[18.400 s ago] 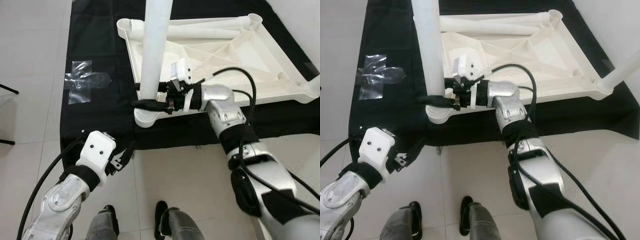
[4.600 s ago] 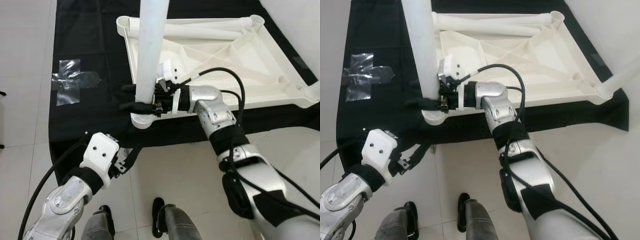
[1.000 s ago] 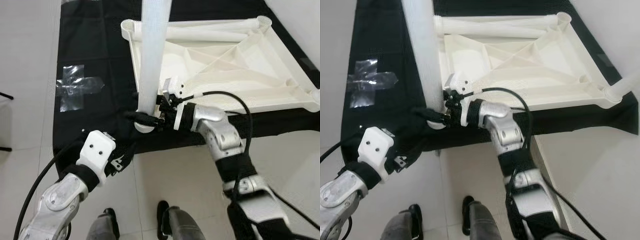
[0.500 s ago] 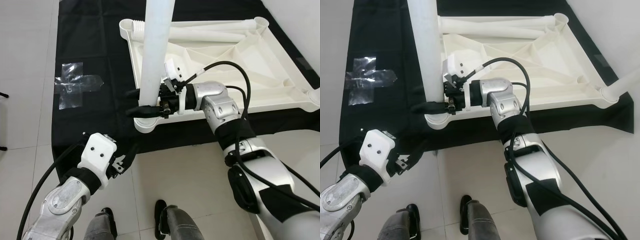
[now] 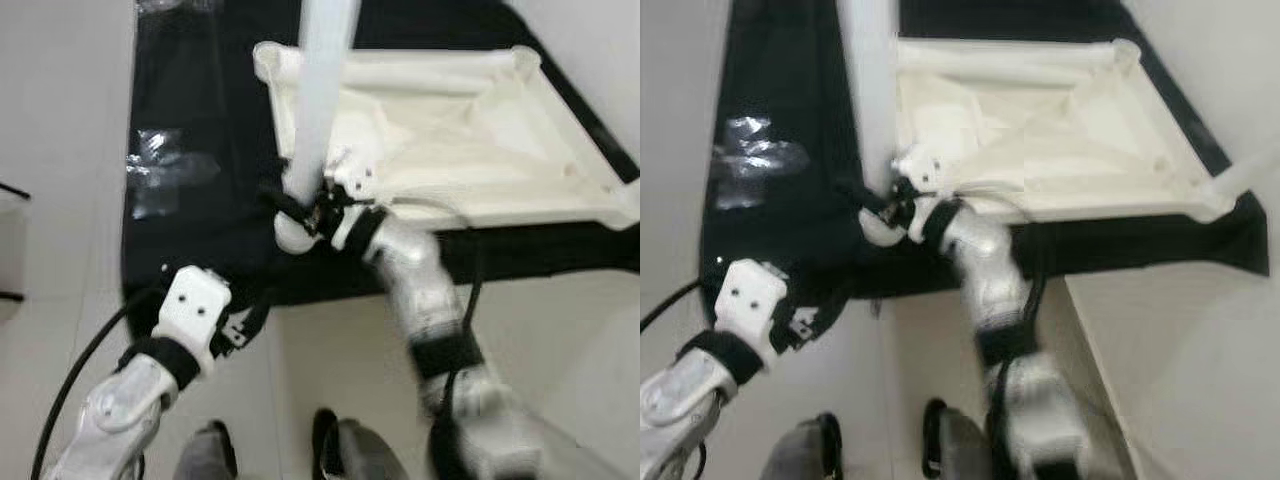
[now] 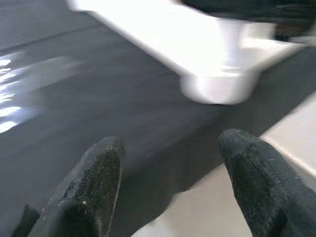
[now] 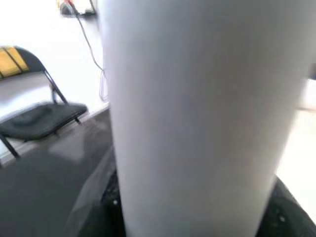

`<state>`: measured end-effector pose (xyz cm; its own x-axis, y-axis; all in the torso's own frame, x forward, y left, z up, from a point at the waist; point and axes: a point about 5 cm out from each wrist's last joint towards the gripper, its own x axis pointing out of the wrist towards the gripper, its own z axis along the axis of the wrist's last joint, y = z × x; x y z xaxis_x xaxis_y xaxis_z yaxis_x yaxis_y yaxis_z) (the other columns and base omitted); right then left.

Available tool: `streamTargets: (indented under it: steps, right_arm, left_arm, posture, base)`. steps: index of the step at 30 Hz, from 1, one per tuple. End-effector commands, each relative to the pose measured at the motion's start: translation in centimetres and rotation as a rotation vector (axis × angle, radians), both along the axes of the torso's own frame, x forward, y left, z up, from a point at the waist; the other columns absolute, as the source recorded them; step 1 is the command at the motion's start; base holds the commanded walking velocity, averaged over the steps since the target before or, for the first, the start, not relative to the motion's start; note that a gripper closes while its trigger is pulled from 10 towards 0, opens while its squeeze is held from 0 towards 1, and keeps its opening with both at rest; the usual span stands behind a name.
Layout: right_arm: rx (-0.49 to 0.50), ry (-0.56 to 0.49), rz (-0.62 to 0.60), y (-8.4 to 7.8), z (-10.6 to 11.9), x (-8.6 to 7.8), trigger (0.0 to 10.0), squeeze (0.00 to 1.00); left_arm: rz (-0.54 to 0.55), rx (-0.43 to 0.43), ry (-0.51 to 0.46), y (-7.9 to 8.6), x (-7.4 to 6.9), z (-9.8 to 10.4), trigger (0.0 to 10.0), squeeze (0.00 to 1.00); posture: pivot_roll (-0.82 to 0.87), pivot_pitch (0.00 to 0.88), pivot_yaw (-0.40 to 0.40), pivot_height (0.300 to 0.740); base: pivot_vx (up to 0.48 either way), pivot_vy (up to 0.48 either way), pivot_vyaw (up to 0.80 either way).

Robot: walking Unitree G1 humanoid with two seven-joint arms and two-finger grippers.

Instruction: Building children table

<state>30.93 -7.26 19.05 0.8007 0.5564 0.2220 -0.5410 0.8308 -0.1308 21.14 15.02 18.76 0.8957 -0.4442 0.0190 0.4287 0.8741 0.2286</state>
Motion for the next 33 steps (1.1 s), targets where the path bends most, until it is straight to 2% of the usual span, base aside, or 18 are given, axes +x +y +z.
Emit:
streamTargets:
  steps: [1,3,8,9,10,11,12,13,15,17,18,21,22,26,28,29,32,33]
  right_arm:
    - [-0.154,0.161,0.006,0.3,-3.9,0.2,0.0,0.00]
    - [-0.143,0.154,-0.020,-0.1,-3.5,1.3,0.0,0.00]
    - [-0.154,0.167,0.008,0.3,-3.9,1.6,0.0,0.00]
    - [-0.150,0.172,0.034,1.3,-4.0,1.2,10.0,0.00]
    - [-0.129,0.161,0.101,2.2,-3.4,0.8,10.0,0.85]
    - [-0.117,0.151,0.148,2.7,-2.9,0.6,10.0,0.85]
    - [-0.073,0.151,0.260,3.5,-2.1,0.4,10.0,1.00]
    - [-0.029,0.155,0.359,3.9,-1.0,0.0,10.0,1.00]
    - [-0.020,0.154,0.381,3.9,-0.7,-0.1,10.0,1.00]
    - [-0.029,0.072,0.534,3.9,1.3,0.1,10.0,0.98]
    - [-0.061,-0.018,0.660,3.8,3.2,0.7,10.0,0.00]
    - [-0.077,-0.043,0.700,3.7,3.8,0.9,10.0,0.00]
    - [-0.149,-0.064,0.806,3.5,4.8,1.7,10.0,0.00]
    - [-0.268,-0.102,0.929,3.3,6.4,2.5,10.0,0.00]
    - [-0.274,-0.102,0.947,3.2,6.7,2.6,10.0,0.00]
    - [-0.304,-0.105,1.013,3.5,7.6,2.6,10.0,0.00]
    - [-0.323,-0.108,1.061,3.5,8.0,2.7,10.0,0.00]
    - [-0.345,-0.092,1.085,3.6,8.1,3.0,7.6,0.00]
  left_arm:
    - [-0.042,-0.012,0.022,-0.5,0.0,-0.3,10.0,0.00]
    - [-0.052,-0.005,0.024,-0.8,0.0,-0.4,10.0,0.00]
    - [-0.052,-0.003,0.020,-0.9,0.0,-0.4,10.0,0.00]
    - [-0.041,0.011,0.018,-0.5,0.0,-0.3,10.0,0.00]
    - [-0.034,0.015,0.016,-0.2,0.1,-0.2,10.0,0.00]
    - [-0.030,0.018,0.015,-0.1,0.1,-0.2,10.0,0.00]
    - [-0.032,0.018,0.015,-0.1,0.1,-0.2,10.0,0.00]
    - [-0.037,0.018,0.018,-0.3,0.0,-0.2,10.0,0.00]
    - [-0.038,0.017,0.019,-0.3,0.0,-0.2,10.0,0.00]
    - [-0.042,0.013,0.019,-0.4,0.0,-0.2,10.0,0.00]
    - [-0.044,0.013,0.018,-0.5,0.1,-0.2,10.0,0.00]
    - [-0.044,0.014,0.017,-0.6,0.1,-0.2,10.0,0.00]
    - [-0.041,0.016,0.014,-0.6,0.1,-0.1,10.0,0.00]
    - [-0.030,0.016,0.009,-0.5,0.0,0.0,10.0,0.00]
    - [-0.028,0.015,0.009,-0.5,-0.1,0.1,10.0,0.00]
    - [-0.030,0.018,0.016,-0.6,-0.2,-0.1,10.0,0.00]
    - [-0.032,0.021,0.022,-0.7,-0.3,-0.2,10.0,0.00]
    - [-0.035,0.019,0.024,-0.8,-0.4,-0.2,10.0,0.00]
  posture:
    - [0.12,0.294,-0.125,0.740]
    - [0.12,0.294,-0.125,0.740]
    - [0.14,0.301,-0.139,0.740]
    - [0.15,0.298,-0.131,0.740]
    - [0.15,0.298,-0.131,0.740]
    - [0.15,0.298,-0.131,0.740]
    - [0.15,0.300,-0.132,0.740]
    - [0.15,0.301,-0.132,0.740]
    - [0.15,0.301,-0.132,0.740]
    - [0.14,0.302,-0.133,0.740]
    - [0.15,0.303,-0.138,0.740]
    - [0.15,0.303,-0.138,0.740]
    - [0.17,0.314,-0.150,0.740]
    - [0.17,0.325,-0.157,0.740]
    - [0.17,0.327,-0.157,0.740]
    - [0.17,0.335,-0.157,0.740]
    - [0.17,0.336,-0.157,0.740]
    - [0.17,0.338,-0.157,0.740]
  base:
    - [0.000,0.000,0.00]
    - [0.000,0.000,0.00]
    - [0.000,0.000,0.00]
    - [0.000,0.000,0.00]
    - [0.000,0.000,0.00]
    - [0.000,0.000,0.00]
    - [0.000,0.000,0.00]
    - [0.000,0.000,0.00]
    - [0.000,0.000,0.00]
    - [0.000,0.000,0.00]
    - [0.000,0.000,0.00]
    - [0.000,0.000,0.00]
    - [0.000,0.000,0.00]
    - [0.000,0.000,0.00]
    - [0.000,0.000,0.00]
    - [0.000,0.000,0.00]
    - [0.000,0.000,0.00]
    - [0.000,0.000,0.00]
